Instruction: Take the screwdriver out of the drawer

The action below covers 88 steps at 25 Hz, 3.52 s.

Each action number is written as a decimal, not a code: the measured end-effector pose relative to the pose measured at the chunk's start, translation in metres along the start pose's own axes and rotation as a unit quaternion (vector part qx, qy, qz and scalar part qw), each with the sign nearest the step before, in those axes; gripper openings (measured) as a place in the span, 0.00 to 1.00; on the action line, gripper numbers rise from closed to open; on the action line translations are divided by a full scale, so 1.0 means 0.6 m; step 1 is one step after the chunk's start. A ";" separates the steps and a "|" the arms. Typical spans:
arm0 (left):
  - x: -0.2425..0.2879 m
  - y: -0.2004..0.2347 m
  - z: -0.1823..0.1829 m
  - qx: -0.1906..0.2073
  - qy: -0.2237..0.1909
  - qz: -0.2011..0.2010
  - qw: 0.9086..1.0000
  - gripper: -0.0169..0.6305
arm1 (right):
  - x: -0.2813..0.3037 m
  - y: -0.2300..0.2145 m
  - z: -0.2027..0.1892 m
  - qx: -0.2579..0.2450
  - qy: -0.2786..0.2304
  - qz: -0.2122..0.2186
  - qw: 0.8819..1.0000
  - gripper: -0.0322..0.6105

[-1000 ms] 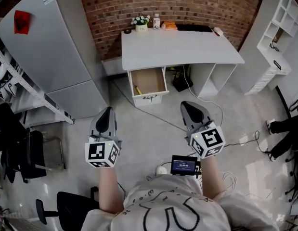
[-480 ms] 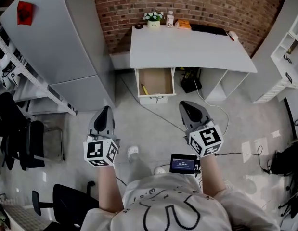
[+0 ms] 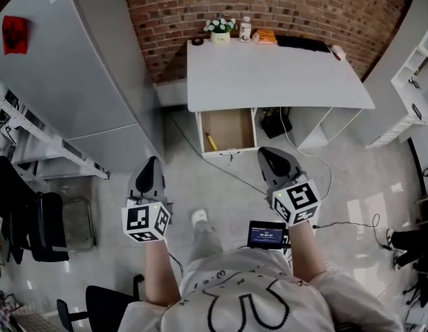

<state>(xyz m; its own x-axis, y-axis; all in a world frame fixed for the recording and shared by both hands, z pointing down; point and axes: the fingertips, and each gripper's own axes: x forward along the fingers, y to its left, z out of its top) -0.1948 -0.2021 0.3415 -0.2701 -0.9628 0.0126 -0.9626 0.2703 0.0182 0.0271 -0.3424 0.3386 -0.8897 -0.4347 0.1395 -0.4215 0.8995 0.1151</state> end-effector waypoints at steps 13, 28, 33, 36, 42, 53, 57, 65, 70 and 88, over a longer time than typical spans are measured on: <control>0.234 0.190 -0.011 -0.012 0.020 -0.027 0.999 0.05 | 0.292 -0.044 0.029 0.008 0.021 -0.023 0.999 0.08; 0.298 0.309 -0.058 -0.041 0.040 0.009 0.998 0.05 | 0.441 -0.027 -0.016 0.016 0.069 0.009 0.997 0.08; 0.275 0.321 -0.095 -0.051 0.055 0.048 0.996 0.05 | 0.471 -0.015 -0.046 0.011 0.087 0.050 0.995 0.08; 0.260 0.321 -0.120 -0.063 0.073 0.070 0.993 0.05 | 0.480 -0.004 -0.071 0.011 0.107 0.077 0.991 0.08; 0.236 0.308 -0.195 -0.089 0.116 0.095 0.985 0.05 | 0.496 0.010 -0.139 0.019 0.145 0.114 0.983 0.08; 0.240 0.302 -0.376 -0.094 0.180 0.069 0.977 0.05 | 0.522 0.038 -0.311 0.028 0.202 0.139 0.969 0.08; 0.260 0.304 -0.443 -0.093 0.194 0.062 0.975 0.05 | 0.537 0.036 -0.382 0.022 0.218 0.144 0.965 0.08; 0.259 0.301 -0.534 -0.091 0.212 0.060 0.971 0.05 | 0.564 0.019 -0.487 0.012 0.240 0.141 0.960 0.08; 0.260 0.314 -0.580 -0.090 0.227 0.076 0.967 0.05 | 0.592 0.003 -0.549 0.016 0.272 0.141 0.952 0.08; 0.231 0.377 -0.603 -0.126 0.239 0.131 0.954 0.05 | 0.722 -0.029 -0.688 0.061 0.400 0.105 0.908 0.09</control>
<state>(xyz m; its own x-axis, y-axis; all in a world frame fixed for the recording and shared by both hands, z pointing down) -0.4425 -0.2715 0.7092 -0.4018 -0.7658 0.5021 -0.8118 0.5515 0.1916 -0.2786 -0.5645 0.8030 -0.5613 -0.1013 0.8214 -0.3172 0.9430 -0.1004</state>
